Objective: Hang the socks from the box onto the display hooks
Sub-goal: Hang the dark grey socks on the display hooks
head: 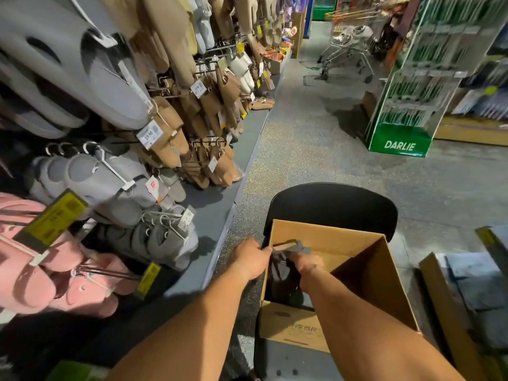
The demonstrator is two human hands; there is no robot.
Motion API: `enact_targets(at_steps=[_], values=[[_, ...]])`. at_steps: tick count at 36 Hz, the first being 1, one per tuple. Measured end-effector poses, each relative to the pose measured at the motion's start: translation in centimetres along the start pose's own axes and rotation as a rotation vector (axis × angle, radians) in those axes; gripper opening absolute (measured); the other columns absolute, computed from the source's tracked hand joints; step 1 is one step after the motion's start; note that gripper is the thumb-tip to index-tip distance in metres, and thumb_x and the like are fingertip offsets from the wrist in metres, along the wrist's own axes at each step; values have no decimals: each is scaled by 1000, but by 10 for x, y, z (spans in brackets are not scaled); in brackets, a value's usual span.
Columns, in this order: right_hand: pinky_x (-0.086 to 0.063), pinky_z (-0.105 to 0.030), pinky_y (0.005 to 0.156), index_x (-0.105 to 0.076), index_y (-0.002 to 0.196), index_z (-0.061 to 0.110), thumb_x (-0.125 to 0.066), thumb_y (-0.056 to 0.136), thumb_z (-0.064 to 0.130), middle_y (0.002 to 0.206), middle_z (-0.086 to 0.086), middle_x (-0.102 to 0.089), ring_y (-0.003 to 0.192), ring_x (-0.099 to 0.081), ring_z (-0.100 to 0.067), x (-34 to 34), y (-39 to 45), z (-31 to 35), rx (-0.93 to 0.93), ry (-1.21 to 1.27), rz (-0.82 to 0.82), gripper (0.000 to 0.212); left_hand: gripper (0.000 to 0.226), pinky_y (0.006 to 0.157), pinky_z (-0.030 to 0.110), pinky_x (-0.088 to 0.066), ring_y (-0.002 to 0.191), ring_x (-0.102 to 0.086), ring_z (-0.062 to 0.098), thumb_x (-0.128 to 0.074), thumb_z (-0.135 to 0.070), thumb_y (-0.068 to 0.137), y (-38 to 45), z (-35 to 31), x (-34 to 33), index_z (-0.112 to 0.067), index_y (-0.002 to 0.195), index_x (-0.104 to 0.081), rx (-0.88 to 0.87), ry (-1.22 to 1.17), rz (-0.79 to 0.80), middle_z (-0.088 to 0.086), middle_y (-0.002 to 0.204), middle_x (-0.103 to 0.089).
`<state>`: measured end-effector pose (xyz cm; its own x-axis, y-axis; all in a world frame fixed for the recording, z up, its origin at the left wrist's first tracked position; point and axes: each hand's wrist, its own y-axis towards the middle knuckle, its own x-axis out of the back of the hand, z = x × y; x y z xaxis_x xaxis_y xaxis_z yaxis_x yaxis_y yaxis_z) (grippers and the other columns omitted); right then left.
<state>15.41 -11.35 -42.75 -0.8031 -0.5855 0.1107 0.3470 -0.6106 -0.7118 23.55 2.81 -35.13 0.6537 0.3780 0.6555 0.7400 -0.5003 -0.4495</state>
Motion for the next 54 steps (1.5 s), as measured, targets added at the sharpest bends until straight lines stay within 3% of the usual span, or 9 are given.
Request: enact_targets(at_steps=[5, 10, 15, 19, 32, 39, 46, 51, 54], values=[[-59, -42, 80, -60, 124, -1, -66, 85, 12, 108, -16, -68, 89, -67, -29, 20, -37, 19, 39, 55, 15, 42, 41, 88, 39, -53, 104, -64, 33, -58, -57, 88, -12, -3, -1, -22, 110, -56, 123, -282, 18, 10, 112, -67], [-51, -27, 44, -53, 121, -7, -63, 88, 0, 95, -20, -66, 71, -67, -26, 33, -128, 59, 138, 149, 84, 35, 63, 97, 38, -48, 114, -61, 24, -55, -76, 84, -58, -43, 29, -21, 115, -58, 266, -724, 310, 0, 114, -66], [-61, -44, 72, -53, 126, 4, -81, 68, 17, 107, -16, -71, 91, -72, -33, 43, -204, 82, 230, 179, 204, 66, 54, 92, 40, -55, 106, -71, 28, -70, -55, 84, -100, -74, 67, -15, 120, -71, 209, -1005, 448, 11, 112, -75], [-56, -54, 87, -51, 127, 10, -75, 76, 1, 114, -18, -70, 103, -69, -37, 60, -257, 103, 250, 160, 387, 58, 36, 100, 46, -53, 107, -71, 32, -72, -32, 90, -138, -88, 100, -13, 120, -70, 126, -1034, 428, 13, 112, -75], [-50, -55, 96, -59, 128, 7, -64, 72, -7, 122, -26, -64, 114, -62, -43, 99, -327, 180, 385, 41, 718, 58, 60, 104, 42, -49, 113, -68, 25, -88, -36, 71, -200, -150, 170, -17, 126, -68, -154, -919, 357, 5, 117, -74], [-56, -27, 82, -58, 122, 10, -85, 66, 4, 108, -2, -73, 99, -71, -16, 104, -352, 237, 585, -467, 671, 63, 37, 86, 38, -57, 104, -72, 27, -67, -5, 89, -218, -165, 171, -11, 126, -67, -218, -1099, 107, 11, 117, -74], [-49, -10, 75, -33, 137, 22, -71, 87, 43, 124, 7, -58, 105, -60, -6, 47, -378, 236, 758, -514, 718, 66, 34, 66, 27, -58, 83, -74, 15, -63, -19, 95, -258, -138, 188, -8, 127, -63, -206, -1234, -75, 3, 97, -77], [-49, -18, 93, -49, 129, 31, -64, 92, 43, 123, 5, -62, 112, -61, -7, -30, -420, 179, 978, -354, 806, 42, 55, 95, 38, -55, 112, -69, 21, -72, -37, 78, -311, -95, 206, -18, 129, -64, -241, -1404, -449, 9, 124, -71], [-48, -5, 78, -47, 129, 28, -61, 96, 31, 116, 13, -63, 105, -63, -1, -61, -464, 147, 1000, -383, 951, 36, 47, 96, 35, -54, 116, -68, 18, -74, -33, 83, -360, -56, 219, -24, 127, -62, -288, -1392, -662, 1, 124, -72]])
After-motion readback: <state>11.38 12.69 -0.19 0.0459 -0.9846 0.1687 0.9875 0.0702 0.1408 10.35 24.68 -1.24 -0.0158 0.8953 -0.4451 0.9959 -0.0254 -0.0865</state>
